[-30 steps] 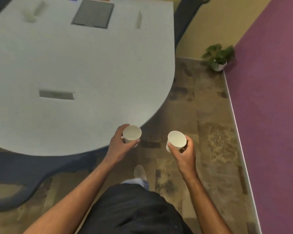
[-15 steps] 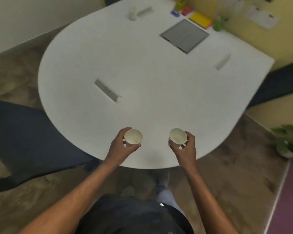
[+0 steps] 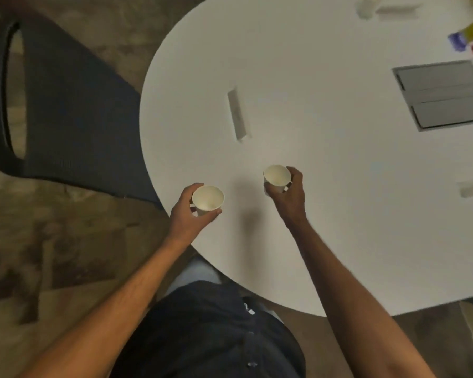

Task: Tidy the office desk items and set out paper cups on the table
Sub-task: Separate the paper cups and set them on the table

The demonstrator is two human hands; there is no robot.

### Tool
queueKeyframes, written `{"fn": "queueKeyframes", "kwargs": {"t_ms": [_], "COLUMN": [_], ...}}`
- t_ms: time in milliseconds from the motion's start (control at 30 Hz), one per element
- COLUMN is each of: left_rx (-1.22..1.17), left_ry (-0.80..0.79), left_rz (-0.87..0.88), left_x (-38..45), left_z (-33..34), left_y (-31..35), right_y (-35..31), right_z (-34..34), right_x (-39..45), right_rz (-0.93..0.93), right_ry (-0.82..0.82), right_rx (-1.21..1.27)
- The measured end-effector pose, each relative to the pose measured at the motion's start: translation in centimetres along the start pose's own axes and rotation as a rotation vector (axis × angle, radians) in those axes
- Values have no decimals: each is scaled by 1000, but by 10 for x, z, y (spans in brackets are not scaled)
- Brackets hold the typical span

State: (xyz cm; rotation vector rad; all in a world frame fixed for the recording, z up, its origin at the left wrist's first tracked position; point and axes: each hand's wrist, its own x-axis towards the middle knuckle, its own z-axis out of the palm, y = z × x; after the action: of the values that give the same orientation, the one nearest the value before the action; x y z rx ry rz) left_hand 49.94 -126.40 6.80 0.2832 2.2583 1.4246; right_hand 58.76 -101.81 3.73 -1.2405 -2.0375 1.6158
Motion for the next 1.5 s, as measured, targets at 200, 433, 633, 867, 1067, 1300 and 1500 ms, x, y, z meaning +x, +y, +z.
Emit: {"fn": "queueKeyframes", "kwargs": {"t_ms": [200, 433, 633, 867, 1067, 1300, 1500], "left_rx": [-38, -28, -10, 17, 0, 32, 71], "left_ry": [33, 38, 27, 14, -53, -230, -437], "left_rz": [-81, -164, -199, -207, -158, -32, 74], "left_x": [-4, 19, 33, 36, 43, 40, 7], "left_z": [-4, -17, -22, -26, -19, 12, 70], "left_y": [-6, -22, -36, -50, -46, -16, 13], "right_y": [-15, -12, 7, 18, 21, 18, 13], "right_z": [31, 80, 106, 113, 79, 1, -73], "right_x": [64, 121, 138, 139, 100, -3, -102], "right_rz": [-19, 16, 42, 45, 59, 123, 204], "right_ry": [-111, -144, -163, -162, -134, 65, 80], "right_rx": [-71, -175, -208, -235, -199, 21, 174]}}
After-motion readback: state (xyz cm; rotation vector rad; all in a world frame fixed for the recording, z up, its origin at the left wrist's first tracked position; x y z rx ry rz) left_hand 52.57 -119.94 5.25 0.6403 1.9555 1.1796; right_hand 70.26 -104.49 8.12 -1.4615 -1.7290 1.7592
